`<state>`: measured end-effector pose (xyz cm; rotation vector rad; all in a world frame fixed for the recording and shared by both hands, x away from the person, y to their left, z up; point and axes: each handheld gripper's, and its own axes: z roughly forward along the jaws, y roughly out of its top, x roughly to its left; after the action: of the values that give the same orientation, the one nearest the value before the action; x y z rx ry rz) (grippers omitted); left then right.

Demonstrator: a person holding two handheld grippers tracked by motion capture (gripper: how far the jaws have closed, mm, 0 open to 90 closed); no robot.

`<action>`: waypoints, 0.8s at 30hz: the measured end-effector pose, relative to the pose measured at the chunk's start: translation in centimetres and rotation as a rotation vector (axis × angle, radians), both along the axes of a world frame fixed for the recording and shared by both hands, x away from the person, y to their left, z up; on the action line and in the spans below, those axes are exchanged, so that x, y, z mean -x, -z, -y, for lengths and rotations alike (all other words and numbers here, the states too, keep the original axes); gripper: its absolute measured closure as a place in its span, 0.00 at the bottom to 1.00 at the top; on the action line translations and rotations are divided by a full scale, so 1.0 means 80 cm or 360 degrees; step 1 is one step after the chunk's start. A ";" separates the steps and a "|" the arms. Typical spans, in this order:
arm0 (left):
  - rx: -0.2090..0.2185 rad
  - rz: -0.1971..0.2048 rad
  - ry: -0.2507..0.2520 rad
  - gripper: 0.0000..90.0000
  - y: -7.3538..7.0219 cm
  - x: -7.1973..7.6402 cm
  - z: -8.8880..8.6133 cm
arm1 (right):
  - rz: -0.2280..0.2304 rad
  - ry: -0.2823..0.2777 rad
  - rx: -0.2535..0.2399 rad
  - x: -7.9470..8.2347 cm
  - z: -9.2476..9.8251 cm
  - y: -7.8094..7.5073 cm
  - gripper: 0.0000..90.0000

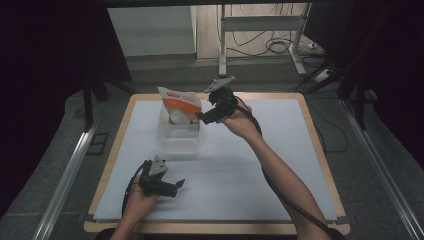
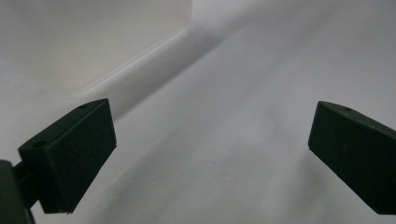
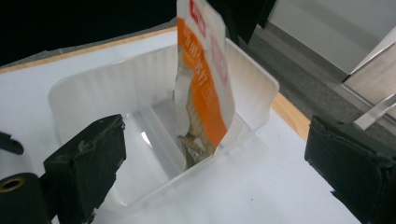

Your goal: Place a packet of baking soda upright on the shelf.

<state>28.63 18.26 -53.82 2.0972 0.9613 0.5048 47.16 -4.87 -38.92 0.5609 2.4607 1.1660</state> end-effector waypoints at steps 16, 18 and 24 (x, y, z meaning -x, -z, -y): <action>-0.0003 0.0004 -0.0002 0.01 0.000 0.000 0.000 | -0.0056 0.0006 0.0005 0.011 0.017 0.023 0.05; -0.0003 0.0004 -0.0001 0.01 0.000 0.000 0.000 | -0.0054 0.0005 0.0004 0.014 0.020 0.025 0.05; -0.0003 0.0005 -0.0002 0.01 0.000 0.001 0.001 | -0.0070 0.0007 -0.0016 0.024 0.033 0.035 0.04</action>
<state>28.58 18.19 -53.82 2.0970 0.9605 0.5096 45.27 -7.52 -41.68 0.6011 2.4902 1.1772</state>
